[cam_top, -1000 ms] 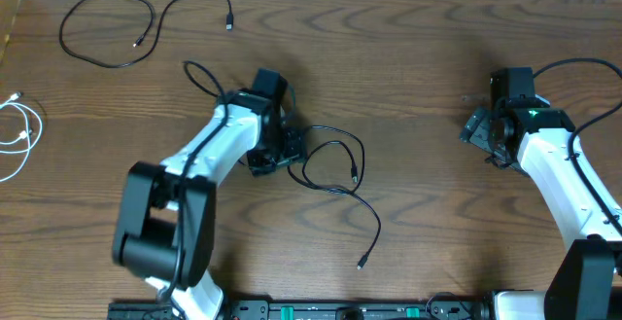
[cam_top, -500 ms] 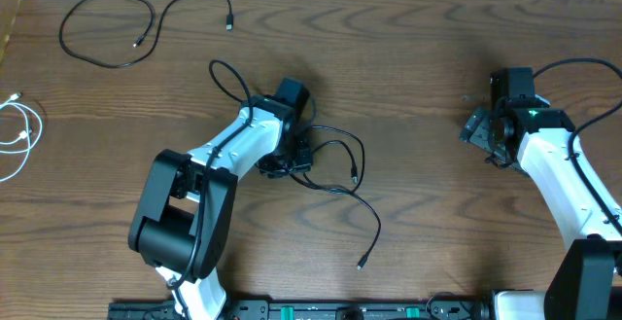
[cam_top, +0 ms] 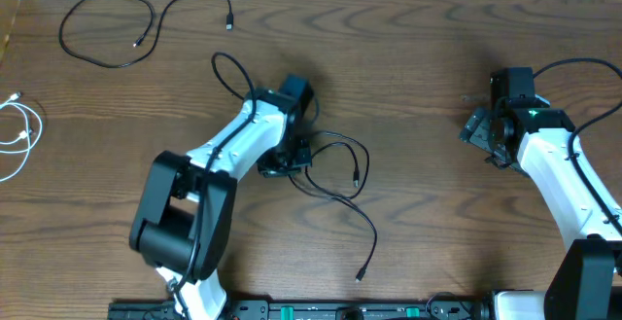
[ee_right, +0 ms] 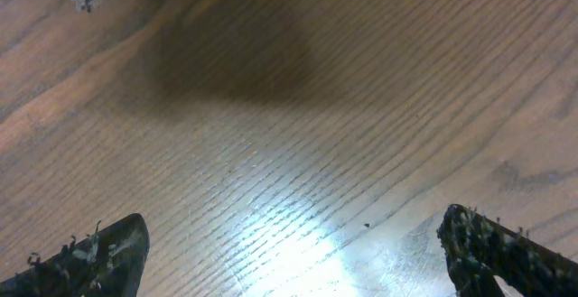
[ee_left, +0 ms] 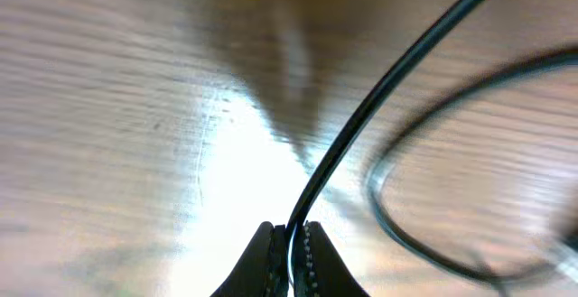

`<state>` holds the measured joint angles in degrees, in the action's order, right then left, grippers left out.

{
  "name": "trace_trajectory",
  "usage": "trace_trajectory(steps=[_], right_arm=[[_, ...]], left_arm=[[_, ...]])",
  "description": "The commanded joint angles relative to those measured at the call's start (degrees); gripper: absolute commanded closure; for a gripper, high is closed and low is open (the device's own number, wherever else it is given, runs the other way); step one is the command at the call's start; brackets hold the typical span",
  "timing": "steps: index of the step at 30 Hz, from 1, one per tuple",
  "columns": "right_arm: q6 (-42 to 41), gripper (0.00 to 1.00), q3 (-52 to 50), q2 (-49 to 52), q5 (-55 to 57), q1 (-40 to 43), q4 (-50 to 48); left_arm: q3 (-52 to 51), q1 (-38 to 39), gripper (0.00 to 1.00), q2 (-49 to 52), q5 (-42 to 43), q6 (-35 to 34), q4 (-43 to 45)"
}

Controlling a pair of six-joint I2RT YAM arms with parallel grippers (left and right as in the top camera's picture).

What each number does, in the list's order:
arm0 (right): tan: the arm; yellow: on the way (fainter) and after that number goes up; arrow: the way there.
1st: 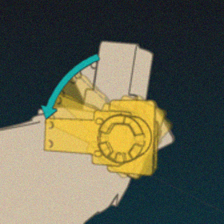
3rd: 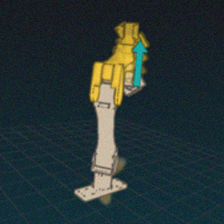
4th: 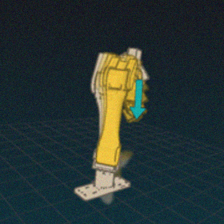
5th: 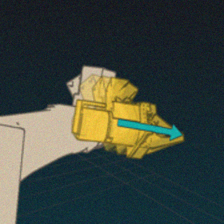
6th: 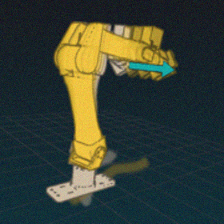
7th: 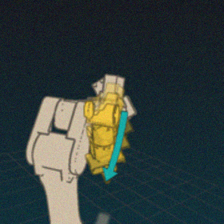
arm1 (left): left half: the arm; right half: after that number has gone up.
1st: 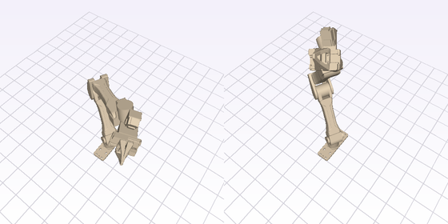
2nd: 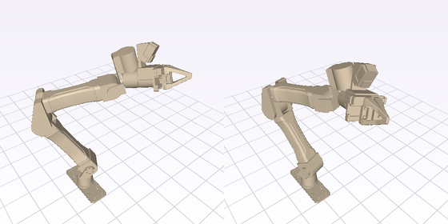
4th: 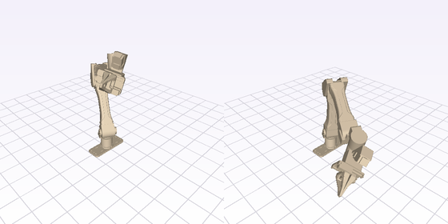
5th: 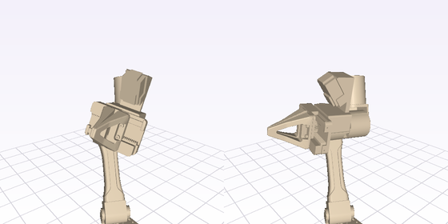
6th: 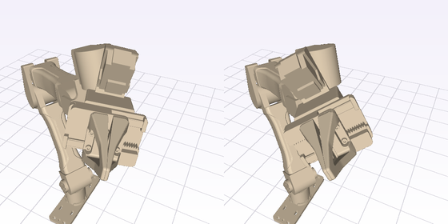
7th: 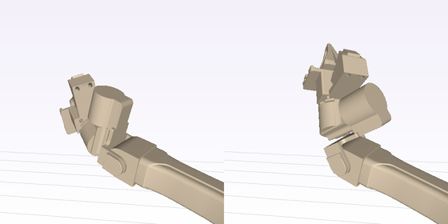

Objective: Untangle cables
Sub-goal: 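Grasp the black cable with the left gripper, then lift and pull the black cable up and left with the left gripper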

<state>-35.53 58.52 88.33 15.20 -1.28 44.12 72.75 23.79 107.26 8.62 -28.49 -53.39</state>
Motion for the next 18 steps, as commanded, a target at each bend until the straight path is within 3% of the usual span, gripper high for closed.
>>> trace_trajectory(steps=[1,10,18], right_arm=[[0.44,0.01,0.07,0.09,0.7,0.11,0.07],[0.44,0.01,0.07,0.09,0.72,0.11,0.07],[0.44,0.01,0.07,0.09,0.7,0.11,0.07]], left_arm=[[6.62,-0.09,0.93,-9.18,0.44,1.36,-2.32],[9.49,-0.09,0.93,-33.86,15.63,2.6,6.03],[9.49,-0.09,0.93,-45.9,16.39,-2.54,10.69]])
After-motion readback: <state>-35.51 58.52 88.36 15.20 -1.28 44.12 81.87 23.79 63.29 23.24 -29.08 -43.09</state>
